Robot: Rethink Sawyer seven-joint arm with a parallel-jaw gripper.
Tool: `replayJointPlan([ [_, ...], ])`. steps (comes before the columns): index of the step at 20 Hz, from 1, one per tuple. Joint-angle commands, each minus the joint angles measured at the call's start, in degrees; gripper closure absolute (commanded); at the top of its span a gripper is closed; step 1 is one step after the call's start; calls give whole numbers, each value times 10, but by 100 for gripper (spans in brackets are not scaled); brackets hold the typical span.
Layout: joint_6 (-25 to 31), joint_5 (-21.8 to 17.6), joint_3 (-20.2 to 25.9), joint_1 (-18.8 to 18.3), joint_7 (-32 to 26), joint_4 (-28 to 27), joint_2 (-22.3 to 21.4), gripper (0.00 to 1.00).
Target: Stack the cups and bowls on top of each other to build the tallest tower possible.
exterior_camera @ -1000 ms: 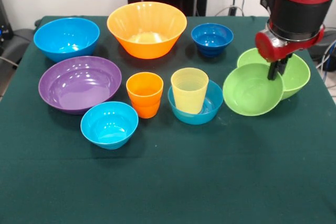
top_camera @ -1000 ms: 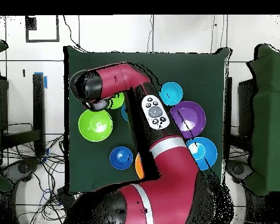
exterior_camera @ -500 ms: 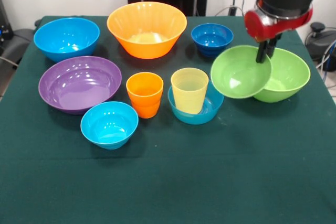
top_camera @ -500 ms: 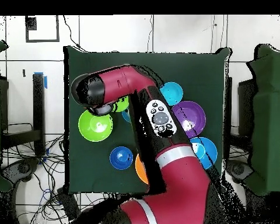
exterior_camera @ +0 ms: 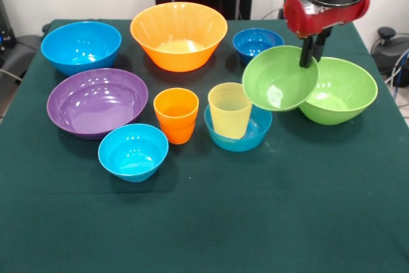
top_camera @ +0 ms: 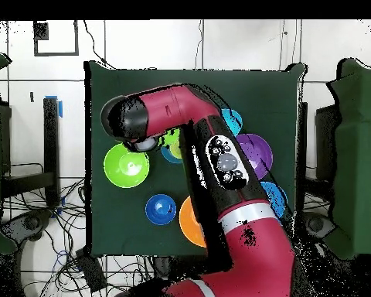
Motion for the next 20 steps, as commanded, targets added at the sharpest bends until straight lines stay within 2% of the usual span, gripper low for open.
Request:
replayJointPlan([
  [1,28,-39,26,-22,-160,20,27,100],
  [7,31,-44,33,-26,-161,18,32,100],
  [20,45,-42,45,-40,-163,31,15,100],
])
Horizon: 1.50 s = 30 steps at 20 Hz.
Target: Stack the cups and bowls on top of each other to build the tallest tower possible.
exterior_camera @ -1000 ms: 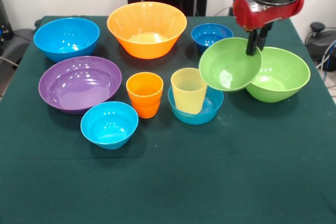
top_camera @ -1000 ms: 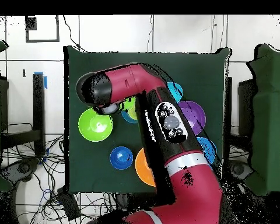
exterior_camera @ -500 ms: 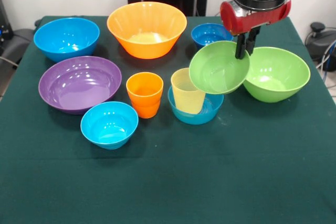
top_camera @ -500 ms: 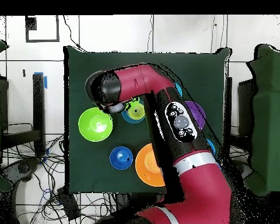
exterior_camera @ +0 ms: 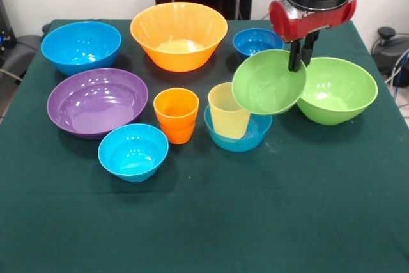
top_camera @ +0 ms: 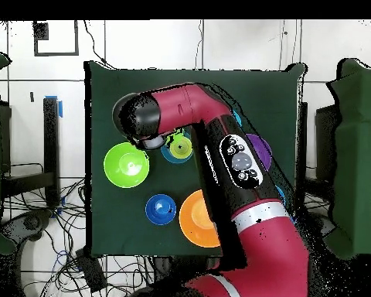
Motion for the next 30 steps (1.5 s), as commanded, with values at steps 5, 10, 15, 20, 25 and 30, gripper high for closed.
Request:
replayJointPlan([
  [5,42,-43,21,-18,-163,31,11,100],
  [10,23,-51,20,-33,-161,56,2,100],
  [15,14,-58,19,-44,-156,67,3,100],
  [20,-1,-65,22,-55,-153,85,-1,100],
  [25,-5,-73,25,-53,-151,87,1,100],
  [30,-5,-73,27,-52,-149,87,5,100],
])
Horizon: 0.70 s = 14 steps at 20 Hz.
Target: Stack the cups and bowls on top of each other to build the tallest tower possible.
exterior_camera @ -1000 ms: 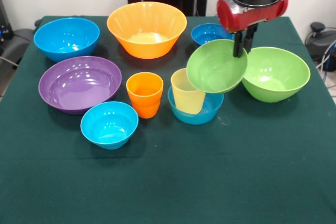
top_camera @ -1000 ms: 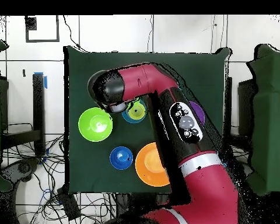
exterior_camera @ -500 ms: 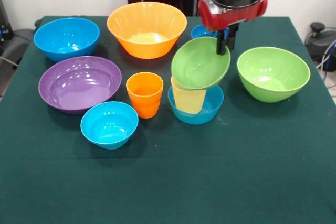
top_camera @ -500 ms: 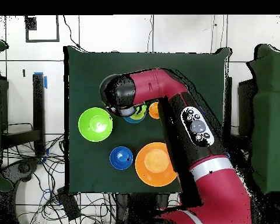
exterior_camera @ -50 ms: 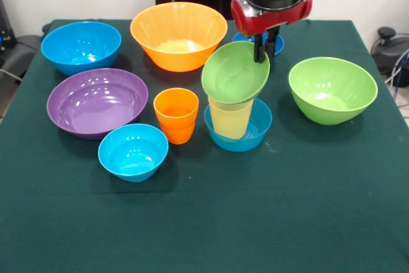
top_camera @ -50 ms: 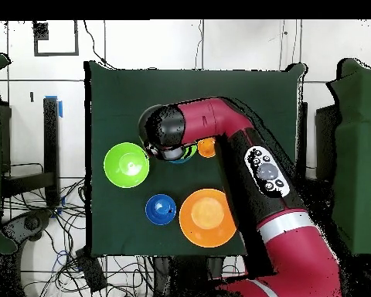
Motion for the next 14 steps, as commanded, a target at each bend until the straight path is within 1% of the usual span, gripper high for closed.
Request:
replayJointPlan([
  [1,-4,-70,19,3,-149,28,9,100],
  [5,-6,-73,20,5,-150,29,8,100],
  [14,6,-71,22,4,-159,12,25,100],
])
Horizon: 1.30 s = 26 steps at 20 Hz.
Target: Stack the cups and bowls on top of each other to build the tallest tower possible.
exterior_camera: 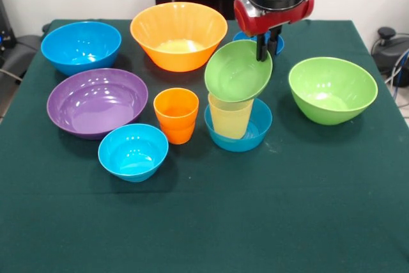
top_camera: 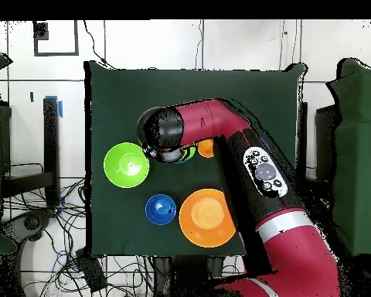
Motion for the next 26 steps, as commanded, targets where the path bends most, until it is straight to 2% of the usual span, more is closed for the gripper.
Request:
replayJointPlan([
  [1,8,-70,20,4,-159,6,25,100],
  [26,19,-71,26,-1,-174,-12,48,100],
])
